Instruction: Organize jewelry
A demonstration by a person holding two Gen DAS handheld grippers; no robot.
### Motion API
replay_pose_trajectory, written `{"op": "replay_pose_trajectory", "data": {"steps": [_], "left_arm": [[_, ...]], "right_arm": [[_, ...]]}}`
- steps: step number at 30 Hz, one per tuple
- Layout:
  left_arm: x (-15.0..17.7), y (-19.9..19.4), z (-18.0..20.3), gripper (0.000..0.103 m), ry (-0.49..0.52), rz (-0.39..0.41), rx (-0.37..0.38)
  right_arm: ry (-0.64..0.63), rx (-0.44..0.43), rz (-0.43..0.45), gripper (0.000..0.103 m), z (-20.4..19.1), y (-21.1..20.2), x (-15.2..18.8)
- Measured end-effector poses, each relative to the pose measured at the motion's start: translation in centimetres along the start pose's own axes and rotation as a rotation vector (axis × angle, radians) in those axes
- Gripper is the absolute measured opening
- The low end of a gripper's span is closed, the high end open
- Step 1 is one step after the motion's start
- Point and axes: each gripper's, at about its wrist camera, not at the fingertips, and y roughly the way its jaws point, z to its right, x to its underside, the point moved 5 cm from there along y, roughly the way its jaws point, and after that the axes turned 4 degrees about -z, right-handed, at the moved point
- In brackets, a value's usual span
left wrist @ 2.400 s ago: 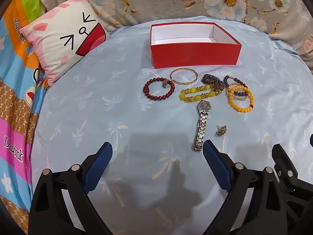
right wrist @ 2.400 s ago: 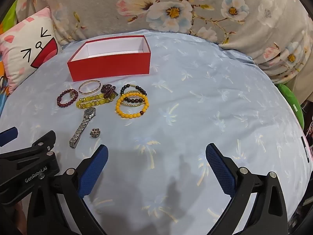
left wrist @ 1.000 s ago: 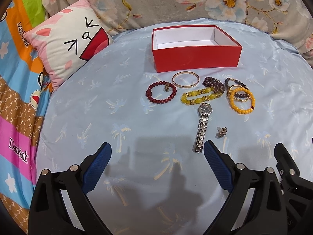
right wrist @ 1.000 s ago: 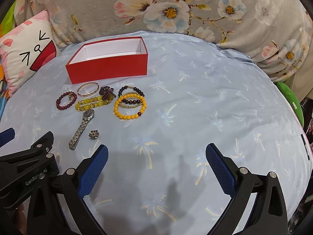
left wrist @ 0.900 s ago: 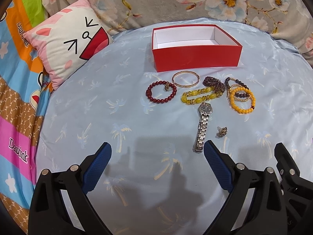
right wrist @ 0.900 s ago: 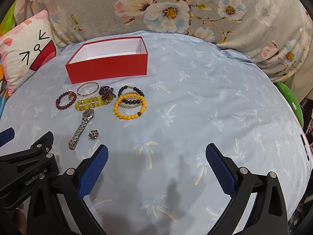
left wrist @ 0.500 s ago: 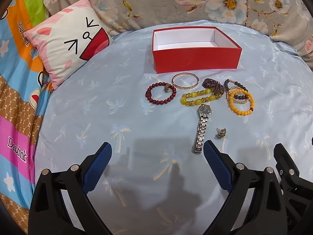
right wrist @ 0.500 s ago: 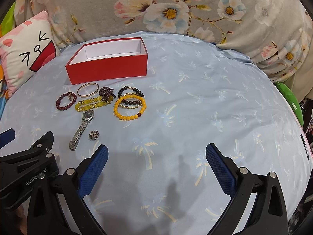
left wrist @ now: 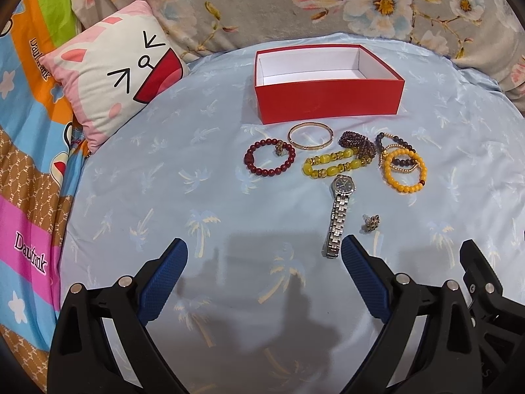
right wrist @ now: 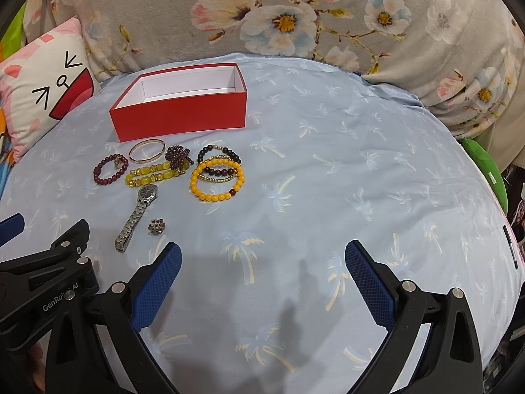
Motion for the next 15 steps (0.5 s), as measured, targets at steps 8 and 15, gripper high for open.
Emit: {"op": "replay_pose_trajectory", "data": {"steps": [8, 15], "left_arm": [[-0.15, -0.05, -0.12, 0.09, 0.01, 0.011, -0.007], [-0.3, -0.19, -0.31, 0.09, 0.015, 0.024, -0.008]], "right_arm": [[0.001, 0.001, 0.0, 0.096, -0.05, 0.0, -0.02], [0.001, 0.001, 0.001, 0.096, -0.01, -0.04, -0.08]]}}
